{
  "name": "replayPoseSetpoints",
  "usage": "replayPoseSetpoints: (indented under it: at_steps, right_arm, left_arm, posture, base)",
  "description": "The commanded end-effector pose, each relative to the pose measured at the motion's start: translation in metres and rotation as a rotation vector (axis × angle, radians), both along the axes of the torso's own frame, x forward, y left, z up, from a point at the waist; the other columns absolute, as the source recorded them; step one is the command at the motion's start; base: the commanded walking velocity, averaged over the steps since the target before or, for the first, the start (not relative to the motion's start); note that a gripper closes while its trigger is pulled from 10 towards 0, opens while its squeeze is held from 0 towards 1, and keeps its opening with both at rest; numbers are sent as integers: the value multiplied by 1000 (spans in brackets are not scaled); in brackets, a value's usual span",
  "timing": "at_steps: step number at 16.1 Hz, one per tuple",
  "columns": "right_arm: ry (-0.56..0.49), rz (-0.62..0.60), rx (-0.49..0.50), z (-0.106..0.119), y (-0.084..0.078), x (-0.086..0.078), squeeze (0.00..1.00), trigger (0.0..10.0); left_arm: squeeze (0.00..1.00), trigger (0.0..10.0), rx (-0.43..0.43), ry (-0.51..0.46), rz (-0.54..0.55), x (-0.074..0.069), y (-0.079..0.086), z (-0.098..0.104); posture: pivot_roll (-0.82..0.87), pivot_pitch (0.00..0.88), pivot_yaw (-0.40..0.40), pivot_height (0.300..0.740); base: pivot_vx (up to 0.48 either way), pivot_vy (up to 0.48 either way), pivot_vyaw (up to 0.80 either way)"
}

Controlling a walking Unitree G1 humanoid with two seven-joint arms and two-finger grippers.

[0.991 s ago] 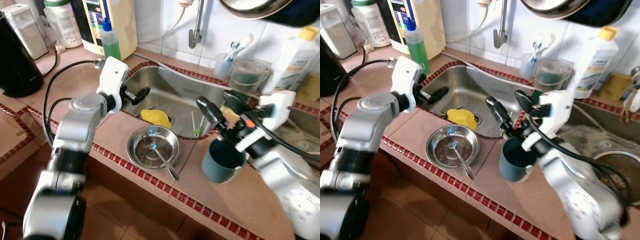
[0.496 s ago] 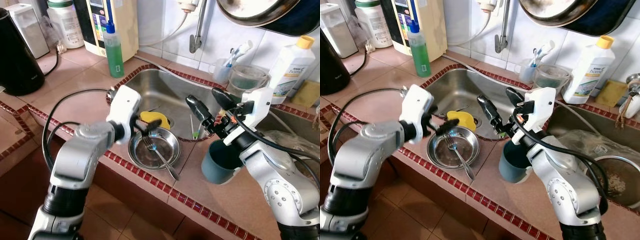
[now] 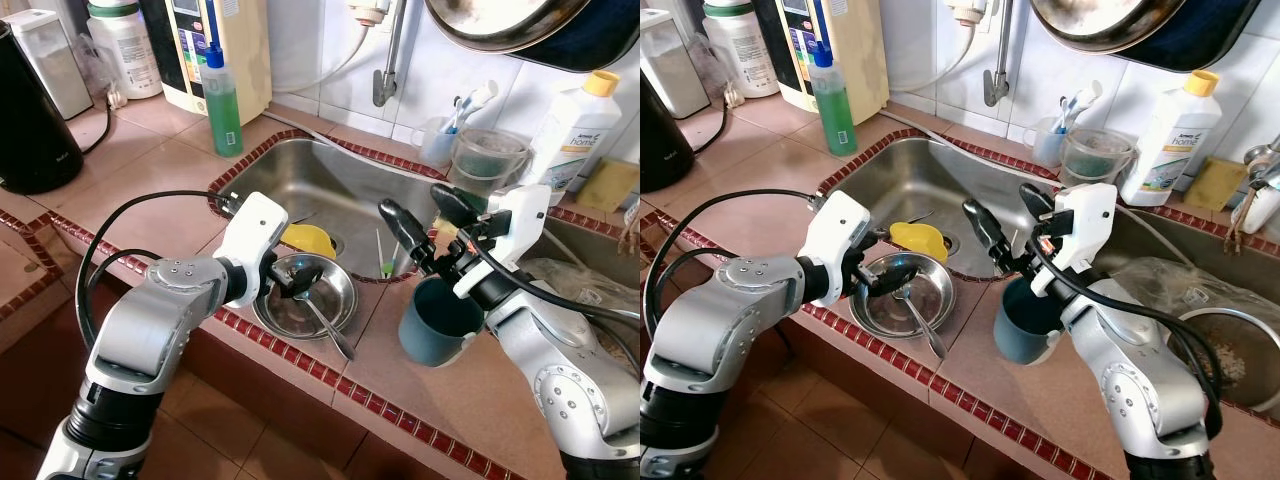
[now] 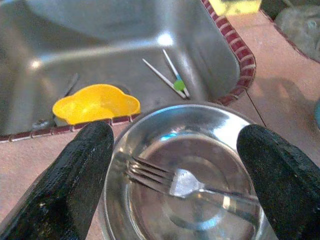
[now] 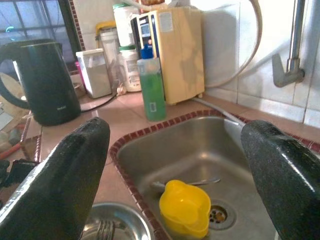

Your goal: Kitchen organization

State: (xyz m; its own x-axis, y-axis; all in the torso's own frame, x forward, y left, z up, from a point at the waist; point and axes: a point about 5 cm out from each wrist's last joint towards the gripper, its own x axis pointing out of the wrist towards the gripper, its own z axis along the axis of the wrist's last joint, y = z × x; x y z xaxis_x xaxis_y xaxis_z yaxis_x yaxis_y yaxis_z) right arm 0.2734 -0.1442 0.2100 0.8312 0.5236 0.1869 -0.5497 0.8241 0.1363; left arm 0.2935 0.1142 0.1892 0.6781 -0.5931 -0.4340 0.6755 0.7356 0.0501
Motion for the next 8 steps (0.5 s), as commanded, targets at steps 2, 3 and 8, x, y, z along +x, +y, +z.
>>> replayPoseSetpoints:
  at_steps: [2,3,8]
  right_arm:
    - [-23,17,-28,2,-3,-4,0,10000]
    - [-26,13,-33,2,-3,-4,0,10000]
    - [-28,8,-23,3,-4,-4,0,10000]
  left_arm:
    - [0,10000,-25,43,-38,-6,-3,5]
    - [0,10000,-22,65,-46,-8,-3,5]
    - [0,10000,-13,161,-70,-16,-14,-5]
  posture:
    - [-87,29,-26,740]
    - [-84,33,-26,740]
    - [-84,38,-22,740]
  base:
    - [0,0,0]
    - [0,0,0]
    - [0,0,0]
